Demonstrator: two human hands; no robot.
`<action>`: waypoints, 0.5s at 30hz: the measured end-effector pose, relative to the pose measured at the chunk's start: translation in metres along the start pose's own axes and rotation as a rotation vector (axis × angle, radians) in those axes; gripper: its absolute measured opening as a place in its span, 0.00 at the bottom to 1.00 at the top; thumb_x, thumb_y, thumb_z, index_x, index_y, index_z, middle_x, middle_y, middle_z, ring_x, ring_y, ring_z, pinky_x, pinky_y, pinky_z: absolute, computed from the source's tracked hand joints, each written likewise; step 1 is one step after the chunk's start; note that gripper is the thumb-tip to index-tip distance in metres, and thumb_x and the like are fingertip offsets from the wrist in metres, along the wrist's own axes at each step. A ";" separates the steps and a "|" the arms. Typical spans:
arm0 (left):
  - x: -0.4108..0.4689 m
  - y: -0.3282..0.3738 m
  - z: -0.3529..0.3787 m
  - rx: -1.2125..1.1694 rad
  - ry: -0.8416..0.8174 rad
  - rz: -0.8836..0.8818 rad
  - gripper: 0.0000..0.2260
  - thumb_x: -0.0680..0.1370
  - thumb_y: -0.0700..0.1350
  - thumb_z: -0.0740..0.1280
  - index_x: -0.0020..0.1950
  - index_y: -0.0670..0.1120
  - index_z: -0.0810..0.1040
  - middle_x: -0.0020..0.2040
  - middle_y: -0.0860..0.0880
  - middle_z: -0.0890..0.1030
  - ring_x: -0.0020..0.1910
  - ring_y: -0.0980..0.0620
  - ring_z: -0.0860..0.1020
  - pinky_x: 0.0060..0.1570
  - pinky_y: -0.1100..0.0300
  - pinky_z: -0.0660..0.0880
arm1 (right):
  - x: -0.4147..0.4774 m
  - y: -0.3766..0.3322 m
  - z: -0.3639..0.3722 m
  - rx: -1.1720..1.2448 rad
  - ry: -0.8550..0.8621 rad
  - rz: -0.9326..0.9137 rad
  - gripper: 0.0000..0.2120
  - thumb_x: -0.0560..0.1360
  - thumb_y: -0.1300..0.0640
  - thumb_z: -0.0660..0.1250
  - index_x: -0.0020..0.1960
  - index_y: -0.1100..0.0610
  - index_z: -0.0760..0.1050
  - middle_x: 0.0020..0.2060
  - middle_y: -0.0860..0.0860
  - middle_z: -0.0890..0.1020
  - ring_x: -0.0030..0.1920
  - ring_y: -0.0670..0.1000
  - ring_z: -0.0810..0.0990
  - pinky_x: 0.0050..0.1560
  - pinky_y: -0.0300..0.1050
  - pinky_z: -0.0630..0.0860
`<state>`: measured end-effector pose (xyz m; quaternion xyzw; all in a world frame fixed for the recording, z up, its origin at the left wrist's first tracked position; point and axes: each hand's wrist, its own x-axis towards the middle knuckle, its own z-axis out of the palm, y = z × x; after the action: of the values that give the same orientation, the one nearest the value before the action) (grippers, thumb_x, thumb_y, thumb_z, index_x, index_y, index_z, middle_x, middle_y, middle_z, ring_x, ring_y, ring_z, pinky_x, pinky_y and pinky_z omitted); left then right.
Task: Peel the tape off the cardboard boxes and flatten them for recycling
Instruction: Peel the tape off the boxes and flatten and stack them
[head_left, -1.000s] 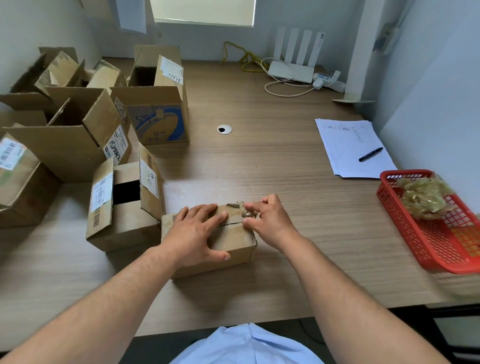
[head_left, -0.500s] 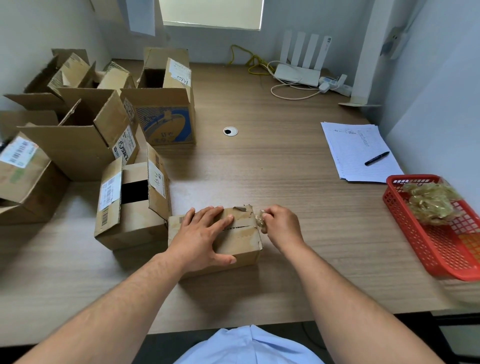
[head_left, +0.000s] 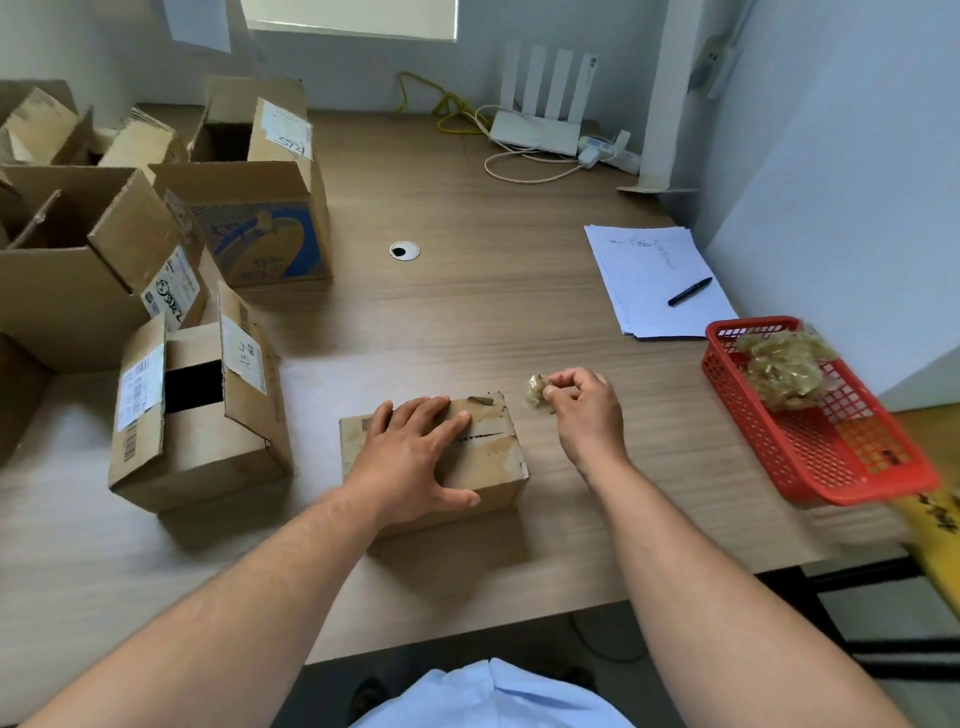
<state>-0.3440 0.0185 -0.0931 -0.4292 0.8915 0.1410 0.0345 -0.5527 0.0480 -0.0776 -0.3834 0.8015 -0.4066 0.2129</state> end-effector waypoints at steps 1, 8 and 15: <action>0.004 0.008 0.001 0.005 -0.006 -0.007 0.43 0.69 0.72 0.64 0.78 0.58 0.51 0.79 0.52 0.49 0.78 0.50 0.46 0.75 0.48 0.38 | 0.004 0.004 -0.006 0.004 0.004 -0.010 0.02 0.75 0.60 0.67 0.46 0.55 0.78 0.51 0.52 0.76 0.48 0.51 0.77 0.50 0.42 0.71; 0.048 0.082 0.004 0.014 -0.037 -0.058 0.43 0.70 0.71 0.64 0.78 0.59 0.50 0.79 0.52 0.48 0.78 0.50 0.45 0.75 0.48 0.38 | 0.053 0.046 -0.086 -0.035 0.110 -0.089 0.06 0.75 0.59 0.66 0.52 0.55 0.77 0.47 0.50 0.81 0.48 0.52 0.79 0.49 0.48 0.75; 0.095 0.145 0.011 -0.009 -0.001 -0.099 0.43 0.69 0.72 0.64 0.78 0.59 0.51 0.79 0.53 0.49 0.78 0.51 0.46 0.75 0.49 0.37 | 0.137 0.112 -0.195 -0.081 0.351 -0.027 0.05 0.76 0.58 0.64 0.52 0.57 0.75 0.48 0.56 0.82 0.50 0.59 0.79 0.50 0.48 0.72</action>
<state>-0.5169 0.0355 -0.0886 -0.4731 0.8683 0.1435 0.0400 -0.8136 0.0774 -0.0601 -0.3254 0.8369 -0.4373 0.0489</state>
